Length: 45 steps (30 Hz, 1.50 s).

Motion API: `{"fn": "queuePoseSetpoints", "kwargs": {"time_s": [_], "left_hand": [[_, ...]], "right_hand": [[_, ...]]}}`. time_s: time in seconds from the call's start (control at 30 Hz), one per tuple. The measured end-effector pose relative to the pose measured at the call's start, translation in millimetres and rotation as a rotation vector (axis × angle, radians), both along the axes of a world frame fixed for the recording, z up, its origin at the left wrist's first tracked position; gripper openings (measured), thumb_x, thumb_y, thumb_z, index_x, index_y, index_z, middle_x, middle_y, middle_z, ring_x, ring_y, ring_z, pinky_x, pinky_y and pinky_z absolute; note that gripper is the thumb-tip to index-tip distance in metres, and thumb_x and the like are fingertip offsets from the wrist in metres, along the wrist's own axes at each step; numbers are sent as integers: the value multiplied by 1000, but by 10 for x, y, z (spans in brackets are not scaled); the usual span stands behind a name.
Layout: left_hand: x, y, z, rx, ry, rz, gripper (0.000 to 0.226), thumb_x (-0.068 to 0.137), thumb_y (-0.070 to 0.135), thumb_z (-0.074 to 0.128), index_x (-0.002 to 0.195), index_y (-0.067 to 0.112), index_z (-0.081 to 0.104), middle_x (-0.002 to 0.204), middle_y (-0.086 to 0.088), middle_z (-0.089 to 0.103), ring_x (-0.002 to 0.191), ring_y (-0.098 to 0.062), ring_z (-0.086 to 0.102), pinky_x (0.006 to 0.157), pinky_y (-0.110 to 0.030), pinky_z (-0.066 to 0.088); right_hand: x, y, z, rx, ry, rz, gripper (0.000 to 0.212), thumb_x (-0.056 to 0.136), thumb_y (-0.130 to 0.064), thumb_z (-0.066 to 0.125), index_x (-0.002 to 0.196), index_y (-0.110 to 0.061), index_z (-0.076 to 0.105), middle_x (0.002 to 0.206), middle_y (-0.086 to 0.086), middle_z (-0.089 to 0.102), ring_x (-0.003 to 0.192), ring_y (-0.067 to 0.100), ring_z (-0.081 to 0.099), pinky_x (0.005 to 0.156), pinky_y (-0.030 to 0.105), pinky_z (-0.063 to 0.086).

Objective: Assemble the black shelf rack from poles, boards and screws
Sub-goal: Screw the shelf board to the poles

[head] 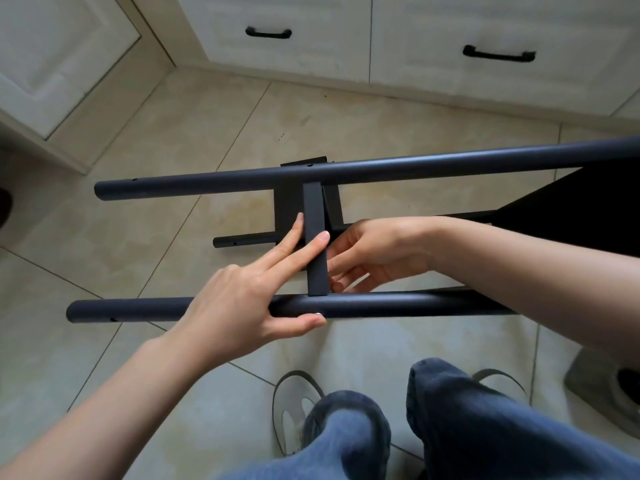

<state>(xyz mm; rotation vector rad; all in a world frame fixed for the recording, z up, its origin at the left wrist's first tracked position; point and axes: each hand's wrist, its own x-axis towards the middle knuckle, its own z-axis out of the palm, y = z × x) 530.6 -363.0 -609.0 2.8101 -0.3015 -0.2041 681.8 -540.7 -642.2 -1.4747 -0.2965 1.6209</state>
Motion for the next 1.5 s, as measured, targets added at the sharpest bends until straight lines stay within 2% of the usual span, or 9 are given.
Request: {"fn": "queuePoseSetpoints", "kwargs": {"time_s": [0.13, 0.27, 0.33, 0.43, 0.6, 0.83, 1.07, 1.23, 1.5], "left_hand": [[-8, 5, -13, 31, 17, -13, 88, 79, 81, 40, 153, 56, 0, 166, 19, 0, 50, -7, 58, 55, -28, 52], [3, -19, -20, 55, -33, -2, 89, 80, 77, 43, 156, 48, 8, 168, 10, 6, 49, -6, 47, 49, -24, 43], [8, -22, -16, 59, -52, -5, 90, 79, 75, 45, 157, 44, 12, 169, 9, 2, 74, -15, 67, 49, -25, 46], [18, -26, -9, 41, -87, -27, 90, 80, 72, 47, 158, 38, 17, 169, 9, 2, 111, -17, 67, 54, -26, 52], [29, -26, -7, 46, -106, -27, 90, 80, 70, 49, 159, 36, 20, 168, 11, 6, 96, -17, 68, 62, -20, 41], [22, -29, -17, 67, -125, -27, 90, 80, 70, 49, 158, 37, 21, 168, 11, 9, 82, -14, 62, 60, -20, 39], [24, -26, -20, 65, -126, -29, 89, 80, 70, 49, 158, 36, 24, 168, 11, 9, 77, -9, 52, 62, -20, 39], [25, -32, -15, 56, -131, -25, 89, 80, 69, 51, 158, 36, 25, 168, 11, 10, 90, -14, 59, 66, -21, 41], [31, -28, -23, 79, -152, -41, 89, 80, 67, 52, 158, 32, 27, 168, 8, 10, 107, -16, 46, 69, -20, 39]], "right_hand": [[3, 3, -52, -3, 30, 63, 21, 93, -18, 65, 111, -7, 68, 101, 11, 68, 90, 19, 65, 79, 32, 58], [5, -10, -81, -4, 37, 73, 14, 92, -18, 66, 103, -10, 71, 99, 11, 68, 88, 19, 64, 77, 32, 57], [12, -12, -85, -11, 29, 77, 15, 93, -20, 66, 103, -10, 71, 98, 10, 68, 89, 19, 64, 78, 33, 57], [6, -5, -93, -30, 8, 93, 25, 93, -24, 66, 113, -9, 68, 103, 9, 68, 94, 20, 63, 80, 34, 55], [-27, 27, -90, -33, -3, 122, 30, 93, -31, 65, 113, -9, 70, 99, 6, 68, 90, 17, 63, 77, 32, 54], [15, -21, -61, -16, 48, 152, 22, 96, -23, 62, 112, -9, 67, 106, 10, 61, 93, 18, 60, 90, 37, 50], [-67, 46, -73, -58, -8, 194, 25, 95, -33, 61, 104, -9, 61, 97, 11, 55, 94, 22, 54, 85, 34, 46], [-38, 5, -74, -14, 33, 160, 26, 96, -32, 61, 110, -10, 62, 100, 11, 55, 89, 18, 56, 81, 31, 47], [-32, 26, -76, -62, 39, 166, 34, 93, -34, 65, 112, -5, 65, 97, 7, 61, 90, 17, 59, 85, 34, 48]]}}
